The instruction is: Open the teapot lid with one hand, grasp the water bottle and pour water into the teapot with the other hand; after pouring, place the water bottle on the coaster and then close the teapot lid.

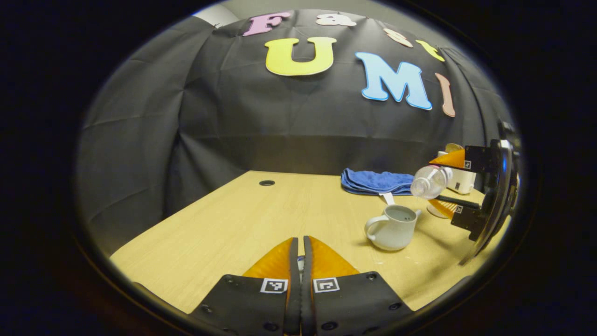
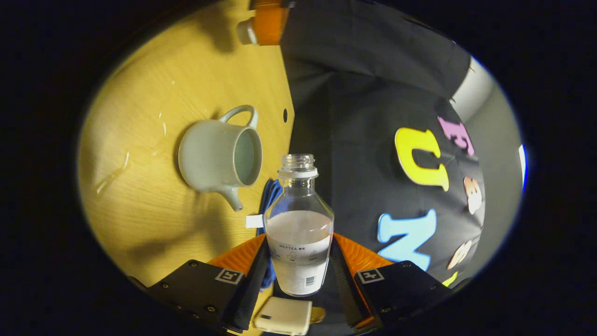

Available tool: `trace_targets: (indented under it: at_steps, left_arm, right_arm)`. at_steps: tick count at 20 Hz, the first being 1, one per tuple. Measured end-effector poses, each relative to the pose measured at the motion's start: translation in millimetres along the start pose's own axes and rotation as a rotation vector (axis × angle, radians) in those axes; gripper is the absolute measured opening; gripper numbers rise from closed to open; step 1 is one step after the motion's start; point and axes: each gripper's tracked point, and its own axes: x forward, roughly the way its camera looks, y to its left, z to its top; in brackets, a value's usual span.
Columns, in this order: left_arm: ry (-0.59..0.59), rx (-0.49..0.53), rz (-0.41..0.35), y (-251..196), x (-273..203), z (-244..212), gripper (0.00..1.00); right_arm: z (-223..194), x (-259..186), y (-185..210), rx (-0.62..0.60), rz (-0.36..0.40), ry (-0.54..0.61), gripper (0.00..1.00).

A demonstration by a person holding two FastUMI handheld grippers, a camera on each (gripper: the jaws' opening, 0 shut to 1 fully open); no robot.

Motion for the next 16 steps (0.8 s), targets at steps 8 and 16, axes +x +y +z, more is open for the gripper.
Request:
trace_targets:
  at_steps: [8,16]
  left_arm:
    - [0.001,0.002,-0.005,-5.3,0.4,2.8,0.06]
    - [0.013,-0.009,-0.016,-14.4,-0.6,2.5,0.09]
  right_arm:
    - [-39.7,-6.0,-11.1,0.642,0.043,0.051,0.73]
    - [-91.7,-6.0,-2.3,1.089,0.059,0.112,0.74]
